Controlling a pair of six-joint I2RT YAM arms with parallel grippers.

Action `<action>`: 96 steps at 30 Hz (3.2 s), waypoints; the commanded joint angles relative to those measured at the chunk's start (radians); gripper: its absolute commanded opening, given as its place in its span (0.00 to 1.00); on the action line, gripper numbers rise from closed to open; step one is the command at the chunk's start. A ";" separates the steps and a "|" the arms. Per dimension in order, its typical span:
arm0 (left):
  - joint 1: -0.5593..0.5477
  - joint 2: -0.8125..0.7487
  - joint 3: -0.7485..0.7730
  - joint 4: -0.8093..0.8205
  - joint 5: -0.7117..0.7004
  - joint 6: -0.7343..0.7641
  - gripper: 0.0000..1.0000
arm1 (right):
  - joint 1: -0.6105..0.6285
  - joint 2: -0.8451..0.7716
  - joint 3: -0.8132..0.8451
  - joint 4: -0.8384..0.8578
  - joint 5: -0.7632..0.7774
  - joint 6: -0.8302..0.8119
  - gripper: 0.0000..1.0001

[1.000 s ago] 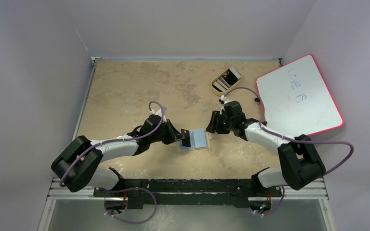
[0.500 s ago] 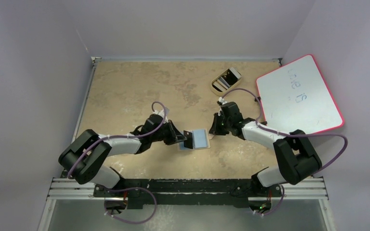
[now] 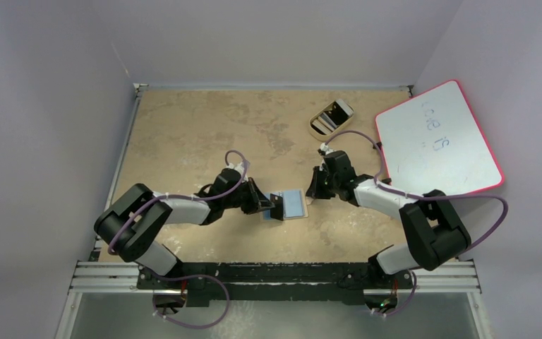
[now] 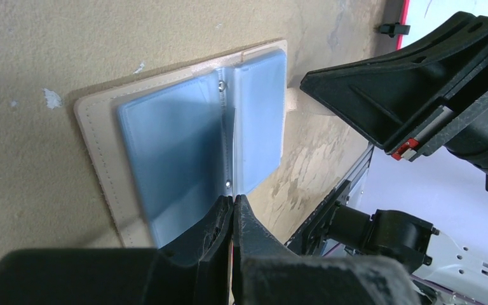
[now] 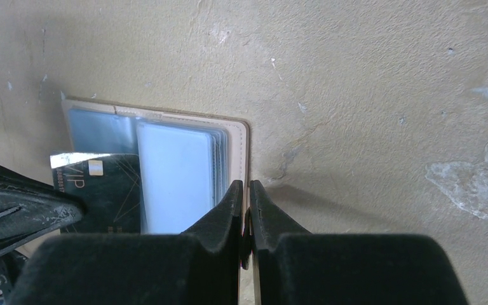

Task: Put the credit cards into the card holder
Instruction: Insert the credit card into the card holder.

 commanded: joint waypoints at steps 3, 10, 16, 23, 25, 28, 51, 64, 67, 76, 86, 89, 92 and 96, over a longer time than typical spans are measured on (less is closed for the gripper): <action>0.008 0.038 0.023 0.089 0.019 0.012 0.00 | 0.003 0.004 -0.005 0.036 -0.005 0.002 0.08; 0.009 0.067 0.019 0.141 0.033 0.002 0.00 | 0.004 0.006 -0.010 0.044 -0.005 0.003 0.08; 0.009 0.052 0.016 0.138 0.033 -0.006 0.00 | 0.004 0.009 -0.014 0.046 -0.001 0.001 0.07; 0.009 -0.029 0.025 0.074 0.002 0.000 0.00 | 0.003 0.004 -0.014 0.045 0.002 0.002 0.07; 0.009 -0.039 0.033 0.053 -0.001 0.008 0.00 | 0.004 0.006 -0.013 0.046 0.002 0.003 0.07; 0.010 -0.045 0.049 0.008 -0.017 0.035 0.00 | 0.003 0.009 -0.011 0.045 -0.003 0.003 0.07; 0.009 0.074 0.055 0.103 0.022 0.035 0.00 | 0.003 0.017 -0.015 0.052 -0.007 0.000 0.07; 0.009 -0.003 0.061 0.054 0.000 0.025 0.00 | 0.003 0.020 -0.023 0.058 -0.003 0.001 0.03; 0.009 -0.019 0.069 0.029 -0.005 0.034 0.00 | 0.003 0.021 -0.024 0.063 -0.006 0.001 0.03; 0.010 0.029 0.069 0.056 0.008 0.035 0.00 | 0.003 0.018 -0.018 0.050 -0.005 -0.002 0.03; 0.009 0.075 0.063 0.095 0.009 0.025 0.00 | 0.004 0.004 -0.026 0.047 -0.007 0.007 0.03; 0.010 0.093 0.061 0.115 0.012 0.018 0.00 | 0.003 0.001 -0.026 0.047 -0.007 0.009 0.03; 0.009 0.102 0.060 0.134 0.013 0.014 0.00 | 0.003 0.003 -0.024 0.048 -0.006 0.010 0.03; 0.010 0.124 0.058 0.164 0.027 0.010 0.00 | 0.003 0.006 -0.034 0.056 -0.007 0.014 0.03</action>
